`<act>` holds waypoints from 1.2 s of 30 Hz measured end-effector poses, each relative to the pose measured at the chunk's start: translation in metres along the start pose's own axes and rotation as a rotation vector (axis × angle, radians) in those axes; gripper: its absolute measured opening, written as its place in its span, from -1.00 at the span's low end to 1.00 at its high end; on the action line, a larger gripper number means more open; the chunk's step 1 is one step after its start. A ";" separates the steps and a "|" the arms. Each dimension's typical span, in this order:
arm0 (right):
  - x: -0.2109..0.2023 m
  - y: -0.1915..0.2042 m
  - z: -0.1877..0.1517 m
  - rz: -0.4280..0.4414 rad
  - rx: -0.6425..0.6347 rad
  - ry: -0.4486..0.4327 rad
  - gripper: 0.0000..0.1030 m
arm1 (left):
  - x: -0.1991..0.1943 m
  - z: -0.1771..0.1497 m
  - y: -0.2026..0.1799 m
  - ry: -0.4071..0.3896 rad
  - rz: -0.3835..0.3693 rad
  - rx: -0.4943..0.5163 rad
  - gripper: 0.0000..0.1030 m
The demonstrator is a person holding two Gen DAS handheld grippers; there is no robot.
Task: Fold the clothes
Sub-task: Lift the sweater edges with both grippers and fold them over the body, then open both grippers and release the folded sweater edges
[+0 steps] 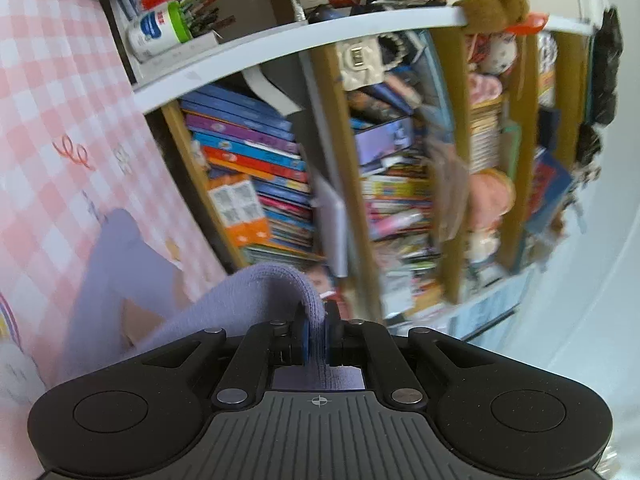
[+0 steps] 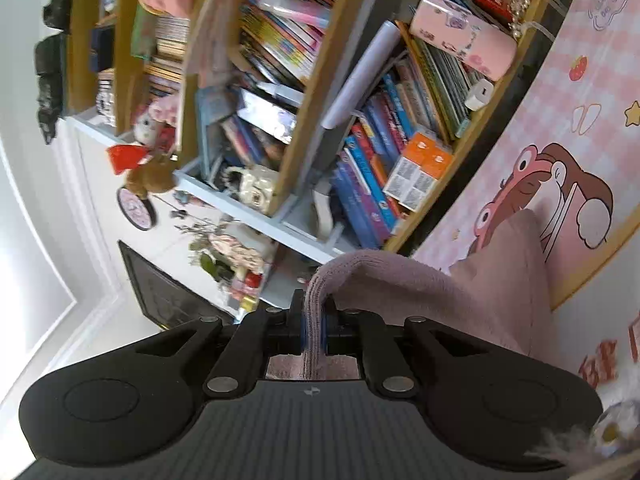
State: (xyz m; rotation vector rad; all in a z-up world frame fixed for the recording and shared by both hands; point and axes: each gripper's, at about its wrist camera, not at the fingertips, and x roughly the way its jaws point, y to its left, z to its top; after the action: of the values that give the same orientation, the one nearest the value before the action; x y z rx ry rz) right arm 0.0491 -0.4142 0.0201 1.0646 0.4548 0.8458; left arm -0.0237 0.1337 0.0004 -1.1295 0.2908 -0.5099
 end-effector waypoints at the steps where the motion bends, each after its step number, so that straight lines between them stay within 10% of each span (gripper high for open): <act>1: 0.005 -0.004 0.002 -0.008 0.004 0.002 -0.87 | 0.003 0.002 0.002 0.001 0.017 0.013 -0.89; 16: 0.052 -0.084 0.015 -0.210 0.080 0.035 -0.67 | 0.052 0.017 0.062 0.089 0.234 0.000 -0.55; 20: 0.051 -0.100 0.013 -0.181 0.123 0.025 -0.47 | 0.054 0.015 0.074 0.107 0.224 -0.020 -0.48; 24: 0.049 -0.104 0.011 -0.171 0.133 0.008 -0.26 | 0.053 0.013 0.073 0.091 0.219 0.000 0.08; 36: 0.044 -0.109 0.010 -0.185 0.150 -0.044 -0.19 | 0.057 0.011 0.068 0.087 0.226 0.050 0.14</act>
State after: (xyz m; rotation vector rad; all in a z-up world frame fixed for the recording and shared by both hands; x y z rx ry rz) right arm 0.1243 -0.4098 -0.0709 1.1569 0.5775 0.6310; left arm 0.0466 0.1352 -0.0555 -1.0130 0.4734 -0.3650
